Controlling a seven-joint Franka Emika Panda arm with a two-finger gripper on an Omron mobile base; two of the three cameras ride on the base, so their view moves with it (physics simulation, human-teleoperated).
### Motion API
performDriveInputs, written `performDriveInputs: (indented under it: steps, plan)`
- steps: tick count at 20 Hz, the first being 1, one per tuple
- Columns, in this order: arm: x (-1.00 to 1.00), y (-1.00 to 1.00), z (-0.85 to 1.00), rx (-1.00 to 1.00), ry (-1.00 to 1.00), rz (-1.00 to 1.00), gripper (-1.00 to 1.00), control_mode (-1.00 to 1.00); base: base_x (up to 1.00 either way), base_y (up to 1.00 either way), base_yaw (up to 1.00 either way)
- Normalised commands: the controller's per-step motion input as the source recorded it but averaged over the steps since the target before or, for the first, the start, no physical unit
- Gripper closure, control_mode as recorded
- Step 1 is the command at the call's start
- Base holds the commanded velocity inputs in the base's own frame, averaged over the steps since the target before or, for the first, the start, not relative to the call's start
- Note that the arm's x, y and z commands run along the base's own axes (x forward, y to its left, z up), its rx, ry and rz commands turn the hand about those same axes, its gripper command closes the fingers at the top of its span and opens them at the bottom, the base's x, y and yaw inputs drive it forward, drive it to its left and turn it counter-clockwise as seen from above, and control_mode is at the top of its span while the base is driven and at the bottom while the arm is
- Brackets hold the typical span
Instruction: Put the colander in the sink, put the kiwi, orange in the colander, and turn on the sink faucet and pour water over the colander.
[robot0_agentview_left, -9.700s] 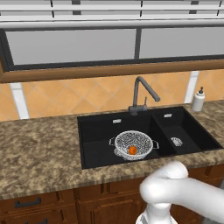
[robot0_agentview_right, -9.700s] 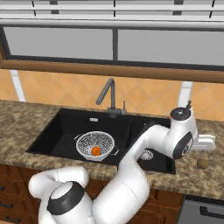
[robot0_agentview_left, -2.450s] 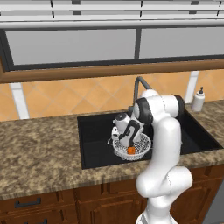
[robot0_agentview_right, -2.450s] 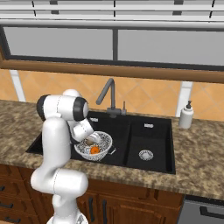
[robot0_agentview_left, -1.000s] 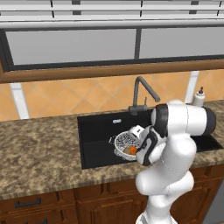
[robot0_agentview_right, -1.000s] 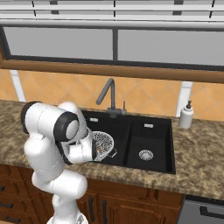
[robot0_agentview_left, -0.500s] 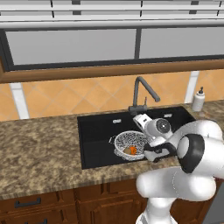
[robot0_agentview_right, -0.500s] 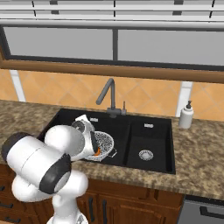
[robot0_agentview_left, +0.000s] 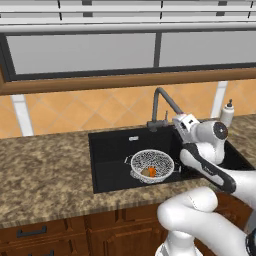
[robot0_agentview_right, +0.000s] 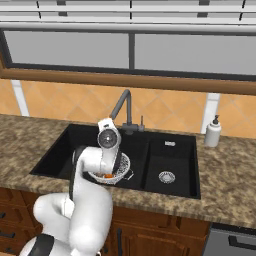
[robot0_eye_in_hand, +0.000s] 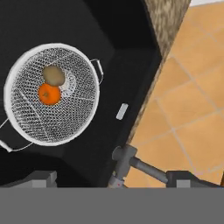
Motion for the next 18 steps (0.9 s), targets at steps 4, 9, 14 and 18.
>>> performDriveInputs:
  steps: [4,9,14,18]
  plan:
    - [-0.44,-0.48,0.91,0.15,0.08,0.03,-1.00,-1.00,0.00,0.00,0.00]
    - [-0.43,-0.93,0.15,0.43,-0.04,-0.01,-1.00,-1.00,0.00,0.00,0.00]
    - [0.23,-0.42,-0.19,0.22,0.01,0.00,-1.00,-1.00,0.00,0.00,0.00]
    - [0.62,-0.04,-0.06,0.13,0.20,-0.04,-1.00,-1.00,0.00,0.00,0.00]
